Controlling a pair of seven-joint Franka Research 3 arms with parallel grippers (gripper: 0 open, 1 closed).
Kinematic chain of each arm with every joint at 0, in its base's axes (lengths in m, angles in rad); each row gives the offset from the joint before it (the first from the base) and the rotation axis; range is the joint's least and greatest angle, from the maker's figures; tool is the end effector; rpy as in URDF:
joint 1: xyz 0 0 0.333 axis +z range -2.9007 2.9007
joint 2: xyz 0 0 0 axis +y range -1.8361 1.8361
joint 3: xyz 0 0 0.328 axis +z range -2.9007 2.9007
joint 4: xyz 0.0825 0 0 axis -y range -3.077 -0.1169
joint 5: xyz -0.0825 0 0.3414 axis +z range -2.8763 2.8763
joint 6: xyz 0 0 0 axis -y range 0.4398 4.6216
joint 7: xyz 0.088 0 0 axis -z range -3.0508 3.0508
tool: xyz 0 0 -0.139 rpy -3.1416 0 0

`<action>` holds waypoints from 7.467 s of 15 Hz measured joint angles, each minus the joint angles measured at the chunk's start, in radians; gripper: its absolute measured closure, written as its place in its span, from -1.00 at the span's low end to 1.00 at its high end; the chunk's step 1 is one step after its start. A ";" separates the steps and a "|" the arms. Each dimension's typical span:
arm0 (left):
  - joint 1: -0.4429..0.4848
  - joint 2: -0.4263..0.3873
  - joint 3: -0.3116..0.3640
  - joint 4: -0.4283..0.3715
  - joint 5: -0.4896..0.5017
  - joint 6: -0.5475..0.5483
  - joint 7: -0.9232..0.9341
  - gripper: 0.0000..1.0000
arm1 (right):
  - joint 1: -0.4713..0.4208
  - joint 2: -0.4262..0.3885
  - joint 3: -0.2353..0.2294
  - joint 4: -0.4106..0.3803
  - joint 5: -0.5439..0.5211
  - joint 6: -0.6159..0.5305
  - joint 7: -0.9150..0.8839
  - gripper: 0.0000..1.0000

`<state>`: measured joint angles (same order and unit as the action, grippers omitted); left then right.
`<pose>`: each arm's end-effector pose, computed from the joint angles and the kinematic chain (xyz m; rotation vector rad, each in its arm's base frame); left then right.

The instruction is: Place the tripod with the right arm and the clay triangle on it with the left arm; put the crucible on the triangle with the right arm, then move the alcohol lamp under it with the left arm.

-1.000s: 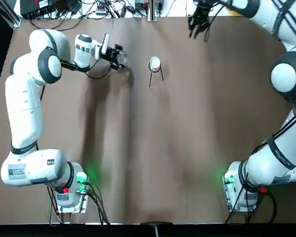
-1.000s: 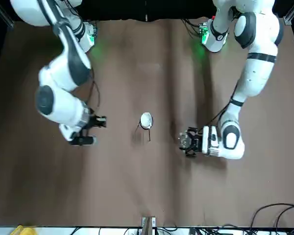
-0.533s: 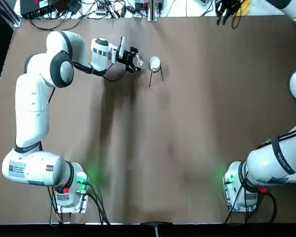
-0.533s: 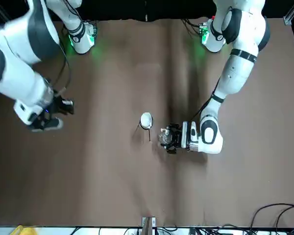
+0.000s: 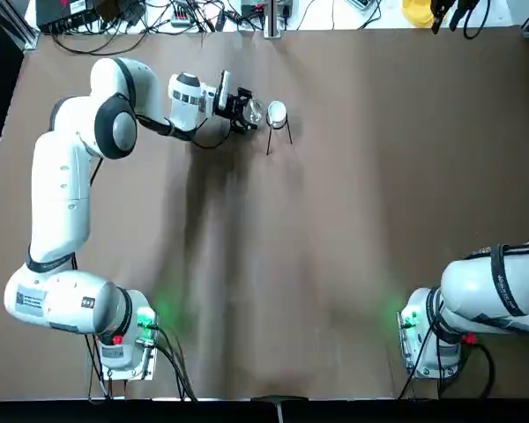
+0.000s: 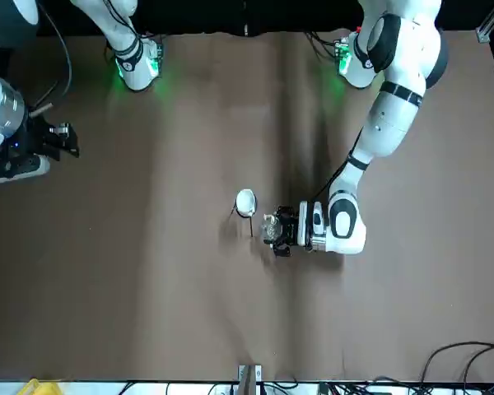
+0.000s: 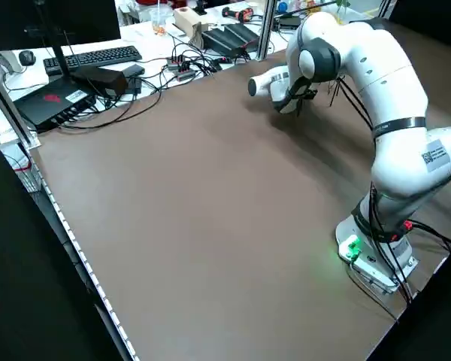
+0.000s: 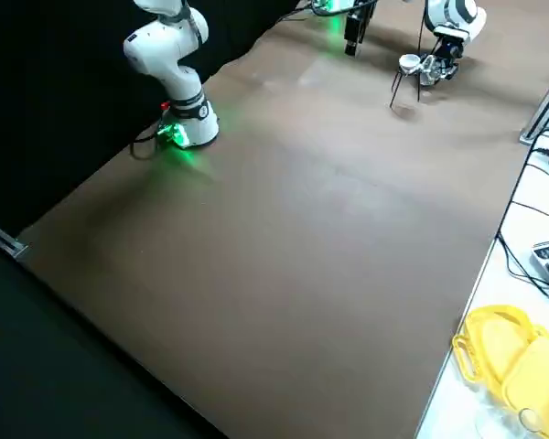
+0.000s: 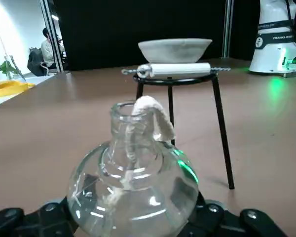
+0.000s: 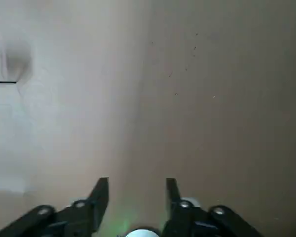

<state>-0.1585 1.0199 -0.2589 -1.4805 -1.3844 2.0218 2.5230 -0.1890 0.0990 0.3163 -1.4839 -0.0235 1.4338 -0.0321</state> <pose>0.5991 -0.3233 0.1229 1.2028 -1.5332 1.0337 0.5193 0.0545 0.5814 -3.1231 -0.2483 0.2266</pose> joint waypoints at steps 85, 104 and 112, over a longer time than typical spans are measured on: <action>0.030 0.015 -0.005 -0.058 -0.121 0.015 0.026 -0.44 | 0.227 -0.111 -0.219 -0.086 0.002 0.120 -0.019 -1.00; -0.038 0.015 -0.008 -0.073 -0.149 0.015 0.025 -0.44 | 0.227 -0.111 -0.221 -0.093 0.002 0.120 -0.020 -1.00; -0.051 0.015 -0.008 -0.074 -0.150 0.015 0.025 -0.43 | 0.227 -0.111 -0.222 -0.094 0.002 0.120 -0.020 -1.00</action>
<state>-0.2094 1.0350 -0.2670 -1.5546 -1.5339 2.0369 2.5485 0.0381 -0.0118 0.0946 -1.5778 -0.0217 1.5541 -0.0525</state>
